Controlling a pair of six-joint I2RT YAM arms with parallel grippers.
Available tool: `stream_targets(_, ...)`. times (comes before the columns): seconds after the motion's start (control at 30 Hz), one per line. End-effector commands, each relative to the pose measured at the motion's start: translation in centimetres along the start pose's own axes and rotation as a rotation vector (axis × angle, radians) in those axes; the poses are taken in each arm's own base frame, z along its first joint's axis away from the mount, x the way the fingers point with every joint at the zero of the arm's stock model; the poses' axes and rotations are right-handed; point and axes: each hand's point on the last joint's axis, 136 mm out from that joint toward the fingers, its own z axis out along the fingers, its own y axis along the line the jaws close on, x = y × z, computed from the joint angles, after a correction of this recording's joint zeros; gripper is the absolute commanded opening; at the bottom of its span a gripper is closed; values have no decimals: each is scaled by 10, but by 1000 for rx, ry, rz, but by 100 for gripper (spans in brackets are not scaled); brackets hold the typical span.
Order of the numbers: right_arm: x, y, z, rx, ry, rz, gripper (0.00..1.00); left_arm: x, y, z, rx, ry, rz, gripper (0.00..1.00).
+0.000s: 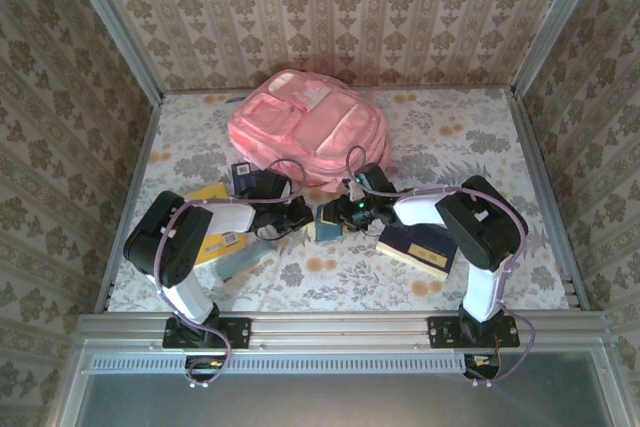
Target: Pack the student bag
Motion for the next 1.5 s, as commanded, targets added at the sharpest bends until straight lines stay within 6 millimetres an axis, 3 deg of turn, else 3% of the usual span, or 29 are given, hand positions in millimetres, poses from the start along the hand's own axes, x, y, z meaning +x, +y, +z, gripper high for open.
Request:
stream_targets(0.0, 8, -5, -2, 16, 15, 7, 30, 14, 5, 9, -38, 39, 27, 0)
stream_targets(0.13, 2, -4, -21, 49, -45, -25, 22, 0, -28, -23, -44, -8, 148, 2)
stream_targets(0.3, -7, -13, -51, 126, -120, -28, 9, -26, -82, -76, -37, -114, 321, 25)
stream_targets(0.4, -10, -15, -64, 149, -135, -48, 16, -45, -114, -99, -12, -164, 394, 43)
stream_targets(0.5, -11, -16, -76, 176, -162, -69, 18, -70, -134, -110, 0, -192, 417, 51)
stream_targets(0.63, -12, -12, -90, 175, -208, -85, 16, -108, -163, -105, 68, -179, 439, 53)
stream_targets(0.77, -6, -10, -96, 192, -186, -95, 14, -148, -176, -87, 92, -151, 434, 49)
stream_targets(0.93, 2, -9, -105, 192, -186, -99, 12, -174, -186, -57, 120, -101, 478, 48)
stream_targets(1.13, 11, -6, -117, 199, -177, -138, 12, -178, -202, -34, 230, -28, 496, 51)
stream_targets(1.47, 10, -9, -118, 197, -162, -144, 13, -165, -183, -15, 243, 39, 468, 48)
